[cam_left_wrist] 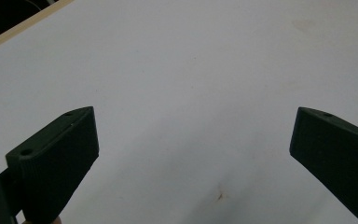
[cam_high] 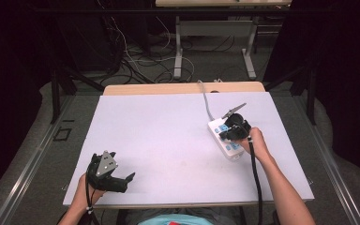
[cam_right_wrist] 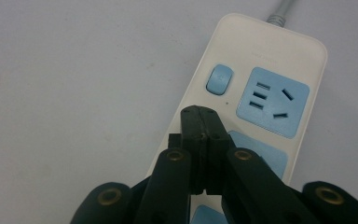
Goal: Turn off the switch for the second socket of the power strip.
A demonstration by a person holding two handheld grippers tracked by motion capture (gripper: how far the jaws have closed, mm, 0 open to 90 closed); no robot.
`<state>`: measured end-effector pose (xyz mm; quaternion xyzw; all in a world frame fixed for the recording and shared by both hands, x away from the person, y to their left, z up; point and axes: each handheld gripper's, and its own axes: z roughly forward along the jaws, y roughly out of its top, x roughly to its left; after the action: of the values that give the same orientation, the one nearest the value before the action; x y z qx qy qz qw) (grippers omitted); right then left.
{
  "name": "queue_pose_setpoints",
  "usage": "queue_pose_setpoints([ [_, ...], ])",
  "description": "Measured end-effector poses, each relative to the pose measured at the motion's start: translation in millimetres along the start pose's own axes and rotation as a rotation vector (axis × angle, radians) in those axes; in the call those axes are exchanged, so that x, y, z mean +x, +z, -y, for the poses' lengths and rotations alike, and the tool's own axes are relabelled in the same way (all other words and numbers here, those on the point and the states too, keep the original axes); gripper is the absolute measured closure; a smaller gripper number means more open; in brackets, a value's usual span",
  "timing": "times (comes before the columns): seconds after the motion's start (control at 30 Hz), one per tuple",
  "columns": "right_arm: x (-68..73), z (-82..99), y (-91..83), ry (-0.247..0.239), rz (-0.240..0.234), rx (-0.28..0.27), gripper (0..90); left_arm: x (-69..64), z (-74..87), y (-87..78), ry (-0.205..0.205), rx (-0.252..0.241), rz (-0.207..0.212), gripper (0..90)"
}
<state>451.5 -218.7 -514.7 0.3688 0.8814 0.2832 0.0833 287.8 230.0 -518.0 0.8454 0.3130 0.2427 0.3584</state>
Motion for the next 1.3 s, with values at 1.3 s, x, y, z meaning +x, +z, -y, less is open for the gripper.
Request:
queue_pose_setpoints([
  [1.3,1.1,1.5,1.9,0.025,0.01,-0.008,90.0,1.3,1.1,-0.9,-0.005,-0.003,-0.015,1.2],
])
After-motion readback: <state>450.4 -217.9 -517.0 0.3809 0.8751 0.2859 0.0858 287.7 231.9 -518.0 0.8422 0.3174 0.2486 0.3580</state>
